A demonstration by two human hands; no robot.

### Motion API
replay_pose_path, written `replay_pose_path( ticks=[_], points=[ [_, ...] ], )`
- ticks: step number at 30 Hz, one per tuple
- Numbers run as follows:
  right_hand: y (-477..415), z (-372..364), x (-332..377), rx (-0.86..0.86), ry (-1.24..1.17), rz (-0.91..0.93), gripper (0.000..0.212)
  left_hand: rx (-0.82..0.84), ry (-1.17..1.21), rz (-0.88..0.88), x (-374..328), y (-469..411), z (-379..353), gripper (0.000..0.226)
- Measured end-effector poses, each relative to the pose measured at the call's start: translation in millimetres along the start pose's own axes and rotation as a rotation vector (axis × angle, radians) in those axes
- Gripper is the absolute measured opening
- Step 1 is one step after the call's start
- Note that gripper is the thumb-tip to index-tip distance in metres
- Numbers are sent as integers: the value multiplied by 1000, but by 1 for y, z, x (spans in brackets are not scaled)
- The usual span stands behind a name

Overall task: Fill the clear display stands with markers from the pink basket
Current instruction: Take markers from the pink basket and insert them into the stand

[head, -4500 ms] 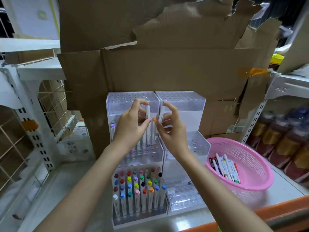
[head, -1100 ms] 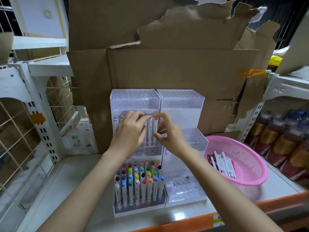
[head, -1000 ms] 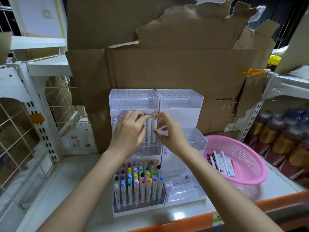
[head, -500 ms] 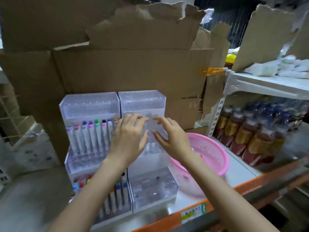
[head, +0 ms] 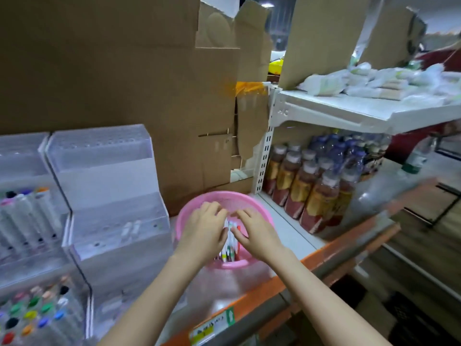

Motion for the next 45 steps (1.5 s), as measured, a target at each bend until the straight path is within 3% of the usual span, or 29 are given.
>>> replay_pose_path(
  ticks=[5,13,24,35,40,42,45],
  points=[
    [-19,-29,-22,202,35,-6,37,352,-133,220,24,-5,-69,40],
    [-46,-65,-31,338,78,-3,30,484,-62,470,52,-6,-109,42],
    [-51,-70,-46,291,-12,-99,12,416,-16,640,58,-21,-115,32],
    [-55,-74,-58,273,-93,-186,15,488,125,738,64,-28,-124,9],
    [-54,-74,-60,265,-135,-193,16,478,155,748,64,-28,-126,15],
    [-53,-70,-58,256,-155,-182,20,471,162,742,64,-27,-127,12],
    [-52,-62,-54,210,-239,-172,45,422,220,735,63,-26,-125,10]
  ],
)
Point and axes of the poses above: each hand's wrist, its own y-axis away from the middle knuckle, its own z-axis out of the back of the hand, x = y × z, the point moved 9 cm from there along -y, towards the middle knuckle, and after that the axes turned 6 degrees about z, right-handed, at the moved point
